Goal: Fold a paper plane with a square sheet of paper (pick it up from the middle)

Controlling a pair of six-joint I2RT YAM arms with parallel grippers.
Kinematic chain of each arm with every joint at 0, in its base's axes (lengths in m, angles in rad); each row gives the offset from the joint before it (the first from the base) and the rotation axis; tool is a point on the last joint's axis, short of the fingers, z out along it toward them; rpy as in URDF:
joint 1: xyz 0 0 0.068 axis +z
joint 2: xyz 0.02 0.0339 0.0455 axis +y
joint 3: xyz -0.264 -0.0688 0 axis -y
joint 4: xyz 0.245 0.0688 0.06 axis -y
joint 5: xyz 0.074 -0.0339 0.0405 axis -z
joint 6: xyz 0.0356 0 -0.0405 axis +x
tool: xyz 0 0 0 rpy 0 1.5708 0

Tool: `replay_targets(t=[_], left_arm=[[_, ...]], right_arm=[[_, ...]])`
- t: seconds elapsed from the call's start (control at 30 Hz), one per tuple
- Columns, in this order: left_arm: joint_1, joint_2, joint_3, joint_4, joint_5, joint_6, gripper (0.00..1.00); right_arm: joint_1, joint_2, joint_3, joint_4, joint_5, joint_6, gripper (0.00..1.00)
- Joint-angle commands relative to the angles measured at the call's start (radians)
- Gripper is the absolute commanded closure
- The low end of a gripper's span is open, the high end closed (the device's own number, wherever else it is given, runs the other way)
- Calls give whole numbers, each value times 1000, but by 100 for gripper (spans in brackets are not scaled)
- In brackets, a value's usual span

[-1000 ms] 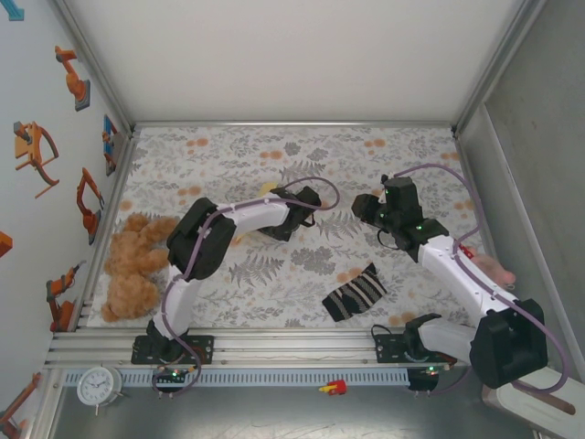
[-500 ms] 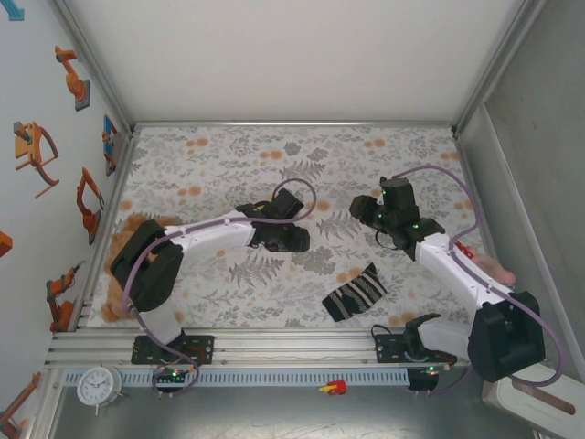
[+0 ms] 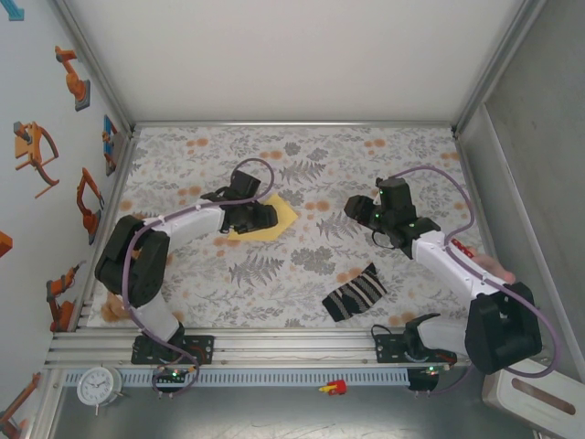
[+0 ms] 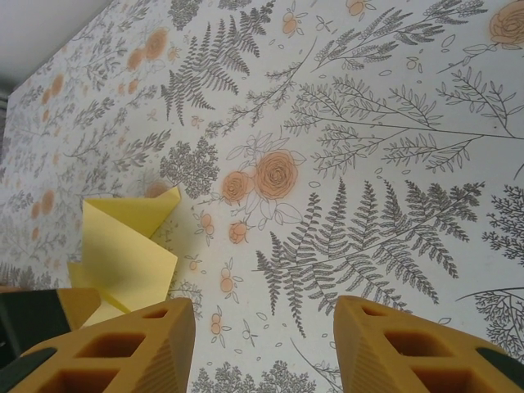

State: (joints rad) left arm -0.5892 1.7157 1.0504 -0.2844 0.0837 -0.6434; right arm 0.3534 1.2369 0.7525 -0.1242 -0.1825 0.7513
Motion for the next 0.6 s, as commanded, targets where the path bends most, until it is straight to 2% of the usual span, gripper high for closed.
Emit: replay_targets(t=[0.0,0.27,0.57], left_arm=[[30,20,-8,54,27,39,35],[79,73,17,87,41,29,34],[149,123,25,130,157,-73,34]], right_arm=[[-6,8,-10,32,-12,17,53],[-6,19,-14,31,-21,16,52],[-7,49,-13,47,-51,24,53]])
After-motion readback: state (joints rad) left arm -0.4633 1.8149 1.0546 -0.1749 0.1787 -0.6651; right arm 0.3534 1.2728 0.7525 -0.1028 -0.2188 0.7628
